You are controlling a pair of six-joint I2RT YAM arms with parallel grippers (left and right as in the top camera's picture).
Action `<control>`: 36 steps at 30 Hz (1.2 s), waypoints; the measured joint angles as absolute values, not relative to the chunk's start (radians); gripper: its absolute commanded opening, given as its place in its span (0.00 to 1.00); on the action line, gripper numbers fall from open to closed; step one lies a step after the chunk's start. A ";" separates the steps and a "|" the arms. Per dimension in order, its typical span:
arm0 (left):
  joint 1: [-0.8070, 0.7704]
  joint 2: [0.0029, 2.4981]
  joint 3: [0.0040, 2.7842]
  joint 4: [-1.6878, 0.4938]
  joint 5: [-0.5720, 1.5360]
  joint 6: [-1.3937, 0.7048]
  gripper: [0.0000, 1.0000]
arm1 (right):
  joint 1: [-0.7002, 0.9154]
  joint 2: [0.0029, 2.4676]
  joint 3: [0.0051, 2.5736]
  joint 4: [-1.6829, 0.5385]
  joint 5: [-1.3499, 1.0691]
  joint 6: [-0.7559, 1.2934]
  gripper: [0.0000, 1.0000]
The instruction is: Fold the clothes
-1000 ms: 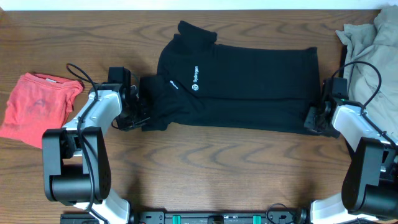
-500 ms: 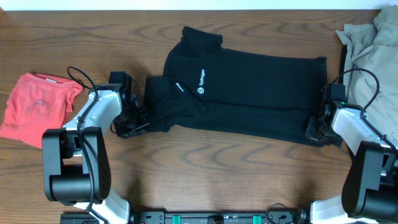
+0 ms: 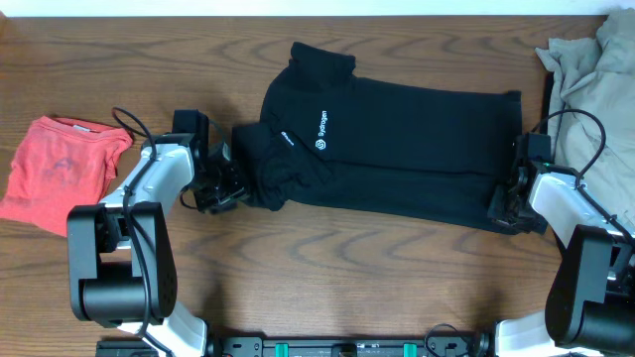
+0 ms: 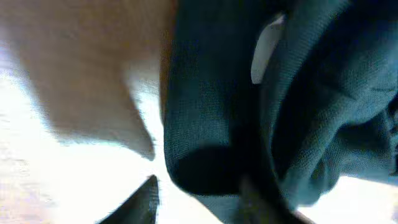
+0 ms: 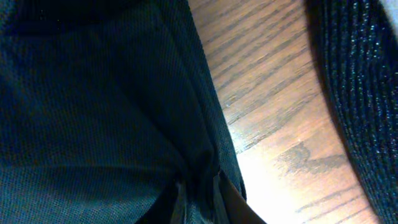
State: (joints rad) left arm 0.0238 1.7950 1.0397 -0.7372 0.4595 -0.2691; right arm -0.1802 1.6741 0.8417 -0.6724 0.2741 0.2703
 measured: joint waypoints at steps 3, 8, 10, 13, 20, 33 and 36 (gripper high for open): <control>0.042 1.795 1.041 -0.776 0.520 -0.265 0.21 | -0.180 1.674 0.841 -0.671 0.277 0.270 0.17; 0.100 1.795 1.045 -0.791 0.608 -0.247 0.51 | -0.180 1.673 0.840 -0.669 0.281 0.270 0.19; 0.118 1.795 1.046 -0.793 0.627 -0.248 0.64 | -0.180 1.672 0.839 -0.669 0.281 0.270 0.19; 0.131 1.795 1.047 -0.799 0.641 -0.253 0.66 | -0.180 1.672 0.839 -0.668 0.281 0.270 0.19; 0.100 1.795 1.046 -0.782 0.624 -0.254 0.69 | -0.180 1.671 0.838 -0.667 0.281 0.270 0.19; 0.090 1.795 1.046 -0.708 0.813 -0.159 0.70 | -0.180 1.670 0.837 -0.666 0.284 0.270 0.21; 0.090 1.795 1.046 -0.713 0.802 -0.155 0.70 | -0.180 1.670 0.837 -0.666 0.285 0.270 0.21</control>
State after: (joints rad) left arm 0.0898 1.7950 1.0458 -0.7128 0.8024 -0.1555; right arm -0.1802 1.6703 0.8368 -0.6659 0.2848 0.2703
